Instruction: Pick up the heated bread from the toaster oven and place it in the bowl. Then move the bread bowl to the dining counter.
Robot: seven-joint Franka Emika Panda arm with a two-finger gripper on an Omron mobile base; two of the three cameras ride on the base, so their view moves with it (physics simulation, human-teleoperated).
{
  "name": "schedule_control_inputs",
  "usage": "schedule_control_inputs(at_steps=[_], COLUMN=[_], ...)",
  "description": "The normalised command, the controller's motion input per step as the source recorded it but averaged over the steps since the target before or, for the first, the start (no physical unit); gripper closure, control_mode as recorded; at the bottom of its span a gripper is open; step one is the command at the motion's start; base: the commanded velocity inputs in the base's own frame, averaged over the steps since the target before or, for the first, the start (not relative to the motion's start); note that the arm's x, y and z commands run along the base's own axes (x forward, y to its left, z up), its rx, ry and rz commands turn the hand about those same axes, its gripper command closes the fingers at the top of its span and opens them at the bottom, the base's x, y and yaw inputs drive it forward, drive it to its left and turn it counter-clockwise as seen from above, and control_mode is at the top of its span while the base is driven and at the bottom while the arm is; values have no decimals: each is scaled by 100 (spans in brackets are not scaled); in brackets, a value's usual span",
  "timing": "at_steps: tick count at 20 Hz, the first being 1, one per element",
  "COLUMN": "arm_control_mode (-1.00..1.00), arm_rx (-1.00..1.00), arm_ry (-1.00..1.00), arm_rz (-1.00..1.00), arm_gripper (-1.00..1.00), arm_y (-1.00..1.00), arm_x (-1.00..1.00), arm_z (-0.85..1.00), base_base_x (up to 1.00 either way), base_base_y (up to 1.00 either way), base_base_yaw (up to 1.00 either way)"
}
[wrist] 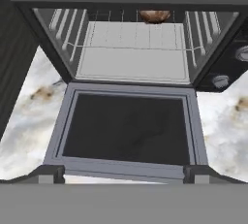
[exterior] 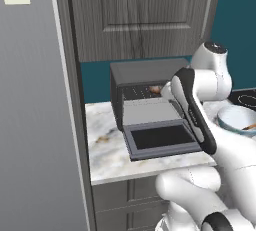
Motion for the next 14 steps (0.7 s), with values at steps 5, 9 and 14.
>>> schedule_control_inputs(at_steps=[5,9,14], arm_control_mode=[-100,-100,-100], arm_rx=[1,0,0], arm_ry=[-34,-27,-8], arm_rz=[-1,0,0], arm_gripper=[-100,-100,-100], arm_y=[0,0,0], arm_x=[-1,3,17], arm_z=[-12,0,-10], base_base_x=[0,0,0], base_base_y=[0,0,0], base_base_yaw=[0,0,0])
